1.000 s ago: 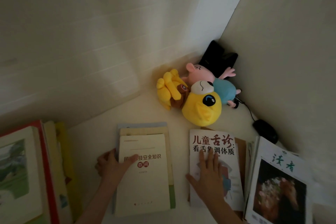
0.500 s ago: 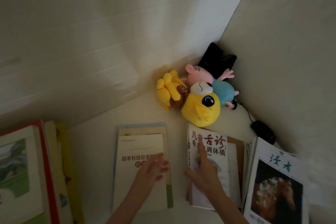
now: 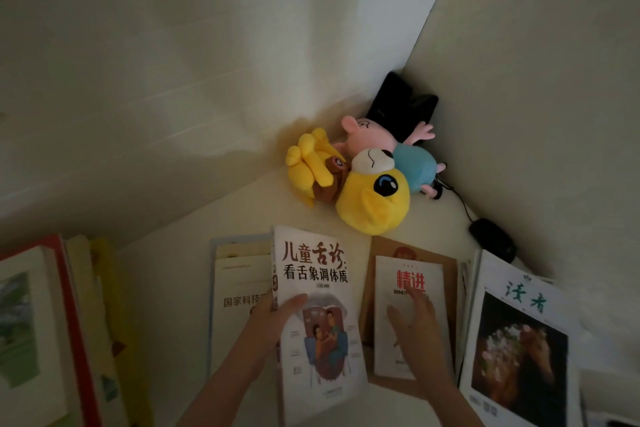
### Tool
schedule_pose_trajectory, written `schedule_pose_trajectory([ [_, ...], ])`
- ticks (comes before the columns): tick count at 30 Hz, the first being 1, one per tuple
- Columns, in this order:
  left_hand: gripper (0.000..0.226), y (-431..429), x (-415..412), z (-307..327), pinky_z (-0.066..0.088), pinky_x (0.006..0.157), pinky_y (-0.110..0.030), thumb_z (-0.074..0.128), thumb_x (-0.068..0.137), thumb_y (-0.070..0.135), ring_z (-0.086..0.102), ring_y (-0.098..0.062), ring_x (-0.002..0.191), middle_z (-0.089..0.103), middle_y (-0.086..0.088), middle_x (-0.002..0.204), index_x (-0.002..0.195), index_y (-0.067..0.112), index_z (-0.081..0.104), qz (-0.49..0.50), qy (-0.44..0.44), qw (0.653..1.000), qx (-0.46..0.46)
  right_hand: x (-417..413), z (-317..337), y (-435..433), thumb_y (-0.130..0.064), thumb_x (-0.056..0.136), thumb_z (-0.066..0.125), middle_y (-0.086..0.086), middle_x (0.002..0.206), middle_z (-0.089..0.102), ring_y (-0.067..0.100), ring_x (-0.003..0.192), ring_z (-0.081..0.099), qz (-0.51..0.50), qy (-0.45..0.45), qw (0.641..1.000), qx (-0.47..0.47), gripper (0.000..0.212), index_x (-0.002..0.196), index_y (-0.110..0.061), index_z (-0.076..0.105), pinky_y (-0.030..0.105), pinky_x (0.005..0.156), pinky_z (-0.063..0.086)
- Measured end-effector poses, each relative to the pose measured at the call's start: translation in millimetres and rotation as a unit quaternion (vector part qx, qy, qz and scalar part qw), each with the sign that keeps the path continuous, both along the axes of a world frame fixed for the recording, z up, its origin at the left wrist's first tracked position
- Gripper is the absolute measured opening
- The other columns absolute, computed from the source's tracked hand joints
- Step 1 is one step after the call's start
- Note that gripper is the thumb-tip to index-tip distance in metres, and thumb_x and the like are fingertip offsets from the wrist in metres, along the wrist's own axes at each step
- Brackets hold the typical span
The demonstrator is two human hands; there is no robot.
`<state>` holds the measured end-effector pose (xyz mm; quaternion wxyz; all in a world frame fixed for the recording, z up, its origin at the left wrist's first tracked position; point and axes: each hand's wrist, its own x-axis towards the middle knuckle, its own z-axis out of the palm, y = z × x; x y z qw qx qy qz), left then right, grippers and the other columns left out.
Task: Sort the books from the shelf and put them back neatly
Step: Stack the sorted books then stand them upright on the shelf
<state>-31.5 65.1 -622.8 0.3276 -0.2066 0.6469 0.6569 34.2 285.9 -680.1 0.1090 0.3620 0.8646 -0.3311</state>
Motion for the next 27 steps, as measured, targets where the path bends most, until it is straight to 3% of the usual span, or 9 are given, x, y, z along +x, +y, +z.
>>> schedule_pose_trajectory([
  [4,0.020,-6,2,5,0.052,0.063,-0.029,0.062,0.089,0.012,0.070,-0.016,0.080,0.074,0.005,0.091,0.103,0.026,0.063,0.043,-0.029,0.998,0.036,3,-19,-11,-0.061,0.085,0.055,0.014,0.159,0.004,0.032,0.147,0.009,0.096,-0.131,0.974,0.156,0.096,0.152,-0.015,0.003,0.043,0.116,0.022],
  [9,0.022,-14,3,13,0.054,0.068,-0.033,0.061,0.088,0.012,0.072,-0.020,0.081,0.076,0.001,0.093,0.108,0.021,0.063,0.070,-0.043,0.994,0.066,-5,-13,-9,-0.056,0.088,0.054,0.018,0.158,0.006,0.036,0.145,0.014,0.111,-0.147,0.974,0.134,0.099,0.150,-0.012,-0.010,0.045,0.113,0.030],
  [12,0.024,-29,-1,22,0.055,0.064,-0.032,0.062,0.087,0.013,0.072,-0.022,0.081,0.075,-0.001,0.095,0.109,0.022,0.063,0.081,-0.031,0.994,0.065,-11,7,-5,-0.037,0.093,0.053,0.009,0.140,0.041,0.018,0.112,0.052,0.120,-0.108,0.983,0.082,0.090,0.150,-0.018,-0.014,0.022,0.083,0.048],
  [14,0.019,-41,-5,29,0.056,0.056,-0.029,0.061,0.088,0.012,0.073,-0.021,0.074,0.076,-0.001,0.090,0.104,0.022,0.065,0.097,-0.017,0.993,0.057,-16,29,-10,-0.028,0.096,0.050,0.001,0.113,0.051,0.006,0.081,0.052,0.149,-0.106,0.982,0.047,0.084,0.151,-0.020,-0.013,0.014,0.061,0.042],
  [17,0.016,-66,-15,39,0.055,0.053,-0.030,0.062,0.087,0.013,0.073,-0.021,0.067,0.076,-0.002,0.082,0.100,0.022,0.064,0.130,0.002,0.991,0.028,-20,56,-20,-0.017,0.096,0.050,0.002,0.090,0.058,0.014,0.072,0.059,0.148,-0.040,0.988,0.018,0.072,0.152,-0.023,0.006,0.027,0.067,0.054],
  [20,0.015,-89,-22,51,0.053,0.053,-0.031,0.060,0.088,0.015,0.072,-0.021,0.065,0.075,0.000,0.079,0.101,0.023,0.061,0.148,0.025,0.989,-0.001,-28,77,-37,-0.013,0.095,0.052,-0.007,0.067,0.051,0.007,0.058,0.051,0.144,0.072,0.986,0.045,0.067,0.152,-0.022,0.018,0.022,0.057,0.047],
  [23,0.012,-106,-27,65,0.049,0.060,-0.034,0.060,0.090,0.015,0.066,-0.025,0.069,0.070,-0.004,0.080,0.101,0.019,0.060,0.190,0.049,0.980,-0.042,-39,99,-94,-0.017,0.096,0.050,-0.014,0.072,0.050,0.000,0.061,0.050,0.204,0.088,0.973,0.056,0.068,0.151,-0.030,0.013,0.013,0.058,0.041],
  [25,0.018,-116,-29,73,0.047,0.065,-0.035,0.060,0.091,0.016,0.062,-0.024,0.074,0.065,-0.008,0.091,0.108,0.019,0.058,0.205,0.073,0.973,-0.076,-39,86,-133,-0.010,0.088,0.056,-0.004,0.085,0.067,0.012,0.064,0.064,0.265,0.119,0.953,0.088,0.073,0.151,-0.026,0.022,0.023,0.054,0.051],
  [27,0.022,-123,-28,77,0.045,0.068,-0.037,0.059,0.091,0.016,0.058,-0.020,0.072,0.060,-0.008,0.095,0.112,0.021,0.055,0.205,0.093,0.968,-0.106,-38,71,-173,-0.004,0.086,0.049,0.012,0.114,0.067,0.025,0.081,0.070,0.345,0.135,0.915,0.161,0.062,0.146,-0.014,0.036,0.033,0.057,0.054],
])
